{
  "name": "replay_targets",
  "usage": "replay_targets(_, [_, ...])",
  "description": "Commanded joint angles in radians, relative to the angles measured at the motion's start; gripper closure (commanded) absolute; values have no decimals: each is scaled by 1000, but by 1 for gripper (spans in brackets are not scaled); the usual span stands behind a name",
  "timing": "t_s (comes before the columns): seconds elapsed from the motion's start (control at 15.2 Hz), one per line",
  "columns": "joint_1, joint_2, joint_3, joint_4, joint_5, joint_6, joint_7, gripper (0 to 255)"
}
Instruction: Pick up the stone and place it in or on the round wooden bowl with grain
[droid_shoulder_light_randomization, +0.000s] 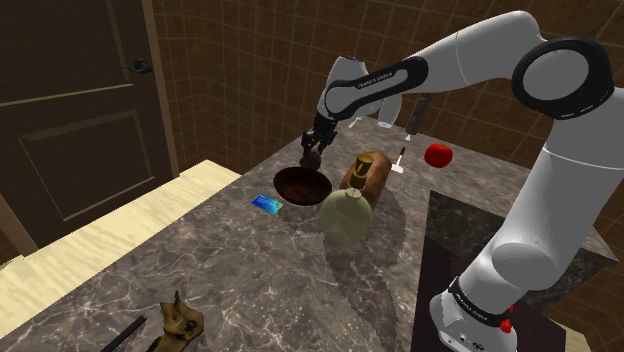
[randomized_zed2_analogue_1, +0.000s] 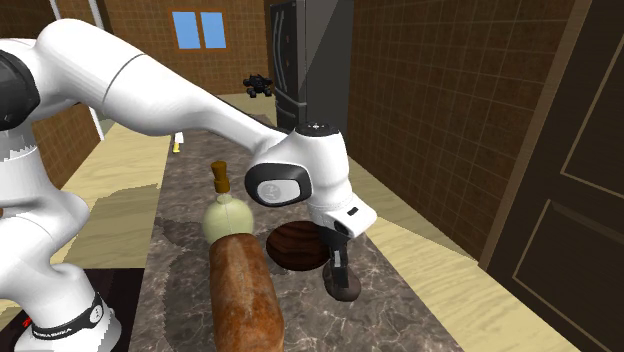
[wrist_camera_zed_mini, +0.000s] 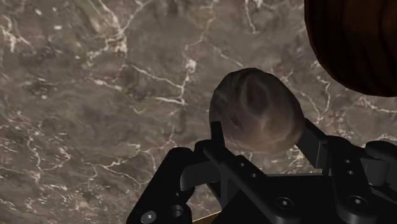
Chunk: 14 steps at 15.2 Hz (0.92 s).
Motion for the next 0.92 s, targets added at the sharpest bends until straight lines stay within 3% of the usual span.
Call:
replay_targets(0.0, [0, 1, 0, -1, 0, 0, 0, 255])
replay_targets(0.86, [-1, -61, 0, 74, 0, -138, 5, 255])
